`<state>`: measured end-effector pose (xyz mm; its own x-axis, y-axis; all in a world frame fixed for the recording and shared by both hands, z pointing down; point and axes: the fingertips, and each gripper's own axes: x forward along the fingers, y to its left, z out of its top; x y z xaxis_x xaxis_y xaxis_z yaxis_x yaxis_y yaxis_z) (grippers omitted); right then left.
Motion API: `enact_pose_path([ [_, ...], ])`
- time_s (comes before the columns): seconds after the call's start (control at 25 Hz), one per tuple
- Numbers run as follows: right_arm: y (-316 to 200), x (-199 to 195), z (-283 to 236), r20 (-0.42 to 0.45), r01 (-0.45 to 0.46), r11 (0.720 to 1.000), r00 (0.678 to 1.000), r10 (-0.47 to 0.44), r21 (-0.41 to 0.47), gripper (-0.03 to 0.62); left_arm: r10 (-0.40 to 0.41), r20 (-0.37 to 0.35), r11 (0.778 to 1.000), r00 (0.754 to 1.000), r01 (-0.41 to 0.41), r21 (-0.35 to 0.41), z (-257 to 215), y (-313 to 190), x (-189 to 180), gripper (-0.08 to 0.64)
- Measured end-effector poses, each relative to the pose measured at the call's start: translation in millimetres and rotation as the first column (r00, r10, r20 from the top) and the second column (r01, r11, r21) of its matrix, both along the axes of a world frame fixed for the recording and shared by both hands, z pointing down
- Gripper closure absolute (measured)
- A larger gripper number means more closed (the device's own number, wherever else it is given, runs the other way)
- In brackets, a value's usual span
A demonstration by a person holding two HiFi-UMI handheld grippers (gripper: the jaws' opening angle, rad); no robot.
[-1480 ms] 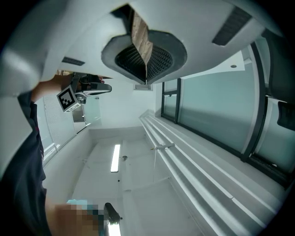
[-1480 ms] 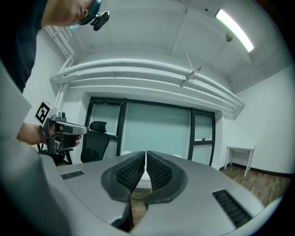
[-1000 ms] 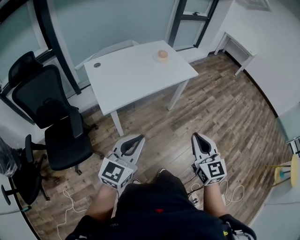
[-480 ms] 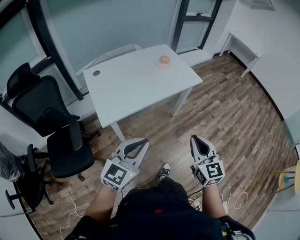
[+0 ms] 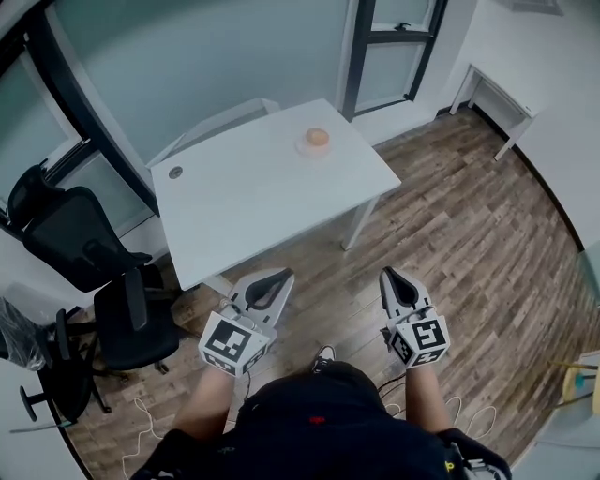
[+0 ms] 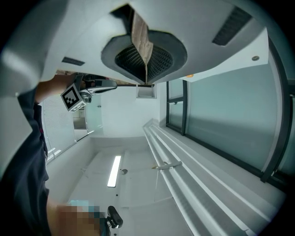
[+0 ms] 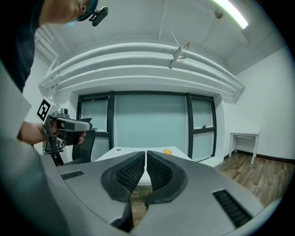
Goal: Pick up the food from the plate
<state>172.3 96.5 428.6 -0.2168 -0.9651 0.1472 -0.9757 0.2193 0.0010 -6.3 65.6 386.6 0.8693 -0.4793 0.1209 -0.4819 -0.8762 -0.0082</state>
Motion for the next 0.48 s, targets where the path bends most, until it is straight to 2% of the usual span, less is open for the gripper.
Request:
enact_pose_path([
  [0.2,-36.9,36.8,7.1,0.021,0.092,0.996,0.996,-0.092,0.007,0.562,-0.074,0.015,0.997,0.997,0.074,-0.018,4.6,-33.3,42.4,0.531],
  [0.48,-69.2,76.6,30.0,0.061,0.081,0.997,0.995,-0.080,-0.015,0.561,-0.052,0.062,0.997,0.997,0.055,-0.048,22.4,-66.5,87.0,0.531],
])
